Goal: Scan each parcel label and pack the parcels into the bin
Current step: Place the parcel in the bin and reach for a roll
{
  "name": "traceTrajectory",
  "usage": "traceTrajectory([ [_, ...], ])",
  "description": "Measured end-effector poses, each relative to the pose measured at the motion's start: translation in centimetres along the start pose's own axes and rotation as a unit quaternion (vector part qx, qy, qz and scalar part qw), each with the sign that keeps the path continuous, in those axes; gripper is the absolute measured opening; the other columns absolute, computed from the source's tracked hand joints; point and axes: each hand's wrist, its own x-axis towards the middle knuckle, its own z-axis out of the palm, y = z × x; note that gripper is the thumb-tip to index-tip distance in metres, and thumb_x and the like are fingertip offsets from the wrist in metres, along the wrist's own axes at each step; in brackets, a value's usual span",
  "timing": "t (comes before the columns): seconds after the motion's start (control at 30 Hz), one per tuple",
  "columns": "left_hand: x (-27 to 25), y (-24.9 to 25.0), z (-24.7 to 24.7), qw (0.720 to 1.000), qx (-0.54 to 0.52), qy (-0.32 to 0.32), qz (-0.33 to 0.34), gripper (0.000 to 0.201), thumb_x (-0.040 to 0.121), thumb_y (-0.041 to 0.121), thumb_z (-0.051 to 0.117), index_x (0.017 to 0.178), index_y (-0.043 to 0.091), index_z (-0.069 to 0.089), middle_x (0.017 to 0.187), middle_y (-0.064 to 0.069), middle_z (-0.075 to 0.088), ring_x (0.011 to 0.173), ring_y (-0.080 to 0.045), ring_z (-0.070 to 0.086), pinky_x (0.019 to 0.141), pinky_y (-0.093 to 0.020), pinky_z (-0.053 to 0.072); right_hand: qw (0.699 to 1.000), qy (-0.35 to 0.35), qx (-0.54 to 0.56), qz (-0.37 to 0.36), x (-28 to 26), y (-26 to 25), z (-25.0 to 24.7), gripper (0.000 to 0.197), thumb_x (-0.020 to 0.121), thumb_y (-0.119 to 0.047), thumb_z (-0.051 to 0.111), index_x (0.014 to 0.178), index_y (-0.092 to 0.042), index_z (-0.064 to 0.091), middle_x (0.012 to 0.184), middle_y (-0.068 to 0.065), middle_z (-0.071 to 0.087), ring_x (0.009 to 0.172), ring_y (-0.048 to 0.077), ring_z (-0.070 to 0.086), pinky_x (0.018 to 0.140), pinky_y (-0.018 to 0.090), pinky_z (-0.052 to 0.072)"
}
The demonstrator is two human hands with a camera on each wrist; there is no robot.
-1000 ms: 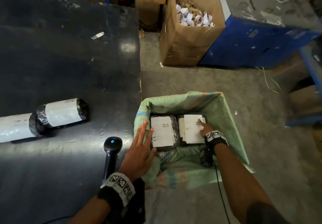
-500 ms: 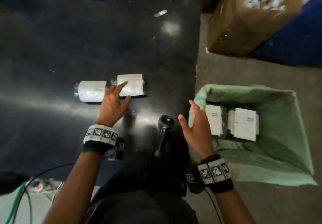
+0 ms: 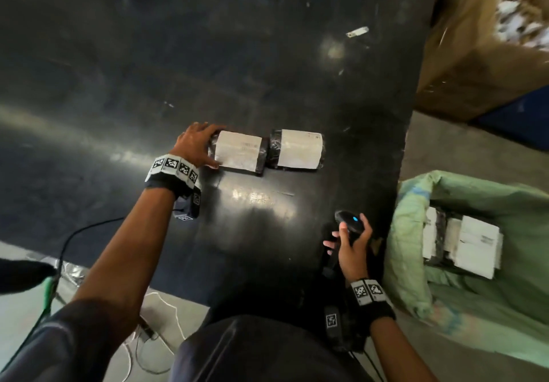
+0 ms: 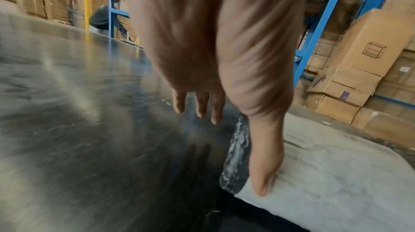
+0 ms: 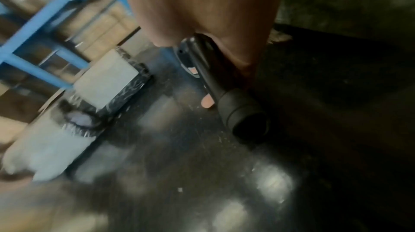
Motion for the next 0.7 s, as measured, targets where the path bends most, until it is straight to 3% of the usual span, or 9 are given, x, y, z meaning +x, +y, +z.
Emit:
traceTrajectory([
  [0.07, -0.5, 0.0, -0.3, 0.998, -0.053, 0.005, 0.012, 0.096, 0.054, 0.015, 0.097, 0.137, 0.022, 0.051, 0.130, -0.011, 0.065, 0.123, -0.036, 0.058, 0.104, -0.048, 0.047, 0.998, 0.008, 0.034, 0.043, -0.3, -0.2, 0.0, 0.052, 0.099, -0.034, 0.053, 0.143, -0.040, 0.025, 0.101, 0.015, 0.066, 0.061, 0.025, 0.066, 0.057, 0.031, 0.052],
  [0.17, -2.2, -0.2, -0.1, 0.990, -0.132, 0.040, 0.007, 0.089, 0.054, 0.010, 0.098, 0.131, 0.013, 0.052, 0.124, -0.011, 0.068, 0.113, -0.033, 0.065, 0.095, -0.033, 0.046, 0.999, 0.017, 0.015, 0.031, -0.7, -0.6, -0.1, 0.050, 0.099, -0.035, 0.052, 0.144, -0.036, 0.030, 0.097, 0.017, 0.069, 0.049, 0.020, 0.058, 0.049, 0.027, 0.047],
  [0.27, -5.0, 0.0, 0.5, 0.974, -0.196, 0.110, 0.022, 0.083, 0.051, 0.012, 0.099, 0.118, 0.026, 0.054, 0.115, -0.008, 0.067, 0.103, -0.032, 0.068, 0.087, -0.034, 0.052, 1.000, 0.006, 0.007, 0.014, -1.4, -1.7, -0.2, 0.042, 0.101, -0.036, 0.047, 0.142, -0.034, 0.037, 0.087, 0.016, 0.069, 0.044, 0.018, 0.049, 0.044, 0.026, 0.041],
  [0.33, -7.0, 0.8, 0.8, 0.963, -0.206, 0.168, 0.033, 0.080, 0.049, 0.010, 0.099, 0.112, 0.031, 0.054, 0.113, -0.012, 0.064, 0.097, -0.032, 0.066, 0.080, -0.033, 0.052, 1.000, -0.012, 0.009, -0.006, -2.4, -3.1, -0.3, 0.033, 0.103, -0.040, 0.039, 0.136, -0.039, 0.042, 0.082, 0.014, 0.068, 0.046, 0.019, 0.049, 0.044, 0.027, 0.041],
  [0.43, -9.8, 2.7, 1.5, 0.955, -0.182, 0.231, 0.048, 0.082, 0.048, 0.007, 0.097, 0.119, 0.012, 0.057, 0.114, -0.018, 0.057, 0.094, -0.027, 0.058, 0.081, -0.035, 0.050, 0.997, -0.060, 0.022, -0.049, -4.3, -6.1, -0.4, 0.036, 0.104, -0.045, 0.030, 0.136, -0.040, 0.045, 0.079, 0.013, 0.065, 0.052, 0.022, 0.051, 0.047, 0.029, 0.042],
  [0.53, -11.7, 4.3, 2.2, 0.947, -0.198, 0.243, 0.076, 0.084, 0.048, 0.006, 0.097, 0.122, 0.010, 0.057, 0.116, -0.016, 0.054, 0.095, -0.013, 0.051, 0.083, -0.026, 0.046, 0.990, -0.107, 0.025, -0.084, -6.1, -9.3, -0.1, 0.042, 0.097, -0.051, 0.033, 0.136, -0.041, 0.046, 0.088, 0.020, 0.066, 0.065, 0.029, 0.054, 0.051, 0.034, 0.042],
  [0.63, -12.6, 5.7, 3.0, 0.939, -0.216, 0.252, 0.092, 0.085, 0.048, 0.007, 0.097, 0.123, 0.011, 0.057, 0.116, -0.014, 0.054, 0.094, -0.011, 0.052, 0.084, -0.020, 0.048, 0.982, -0.133, 0.033, -0.127, -7.8, -12.0, 0.0, 0.039, 0.096, -0.048, 0.034, 0.132, -0.042, 0.048, 0.089, 0.010, 0.070, 0.072, 0.033, 0.054, 0.052, 0.037, 0.040],
  [0.7, -12.9, 6.6, 3.3, 0.932, -0.236, 0.256, 0.096, 0.085, 0.049, 0.009, 0.097, 0.123, 0.012, 0.057, 0.117, -0.012, 0.054, 0.095, -0.012, 0.054, 0.084, -0.006, 0.045, 0.977, -0.149, 0.040, -0.148, -8.9, -13.3, 0.0, 0.038, 0.097, -0.046, 0.033, 0.131, -0.043, 0.047, 0.089, 0.008, 0.069, 0.073, 0.033, 0.054, 0.051, 0.038, 0.039],
])
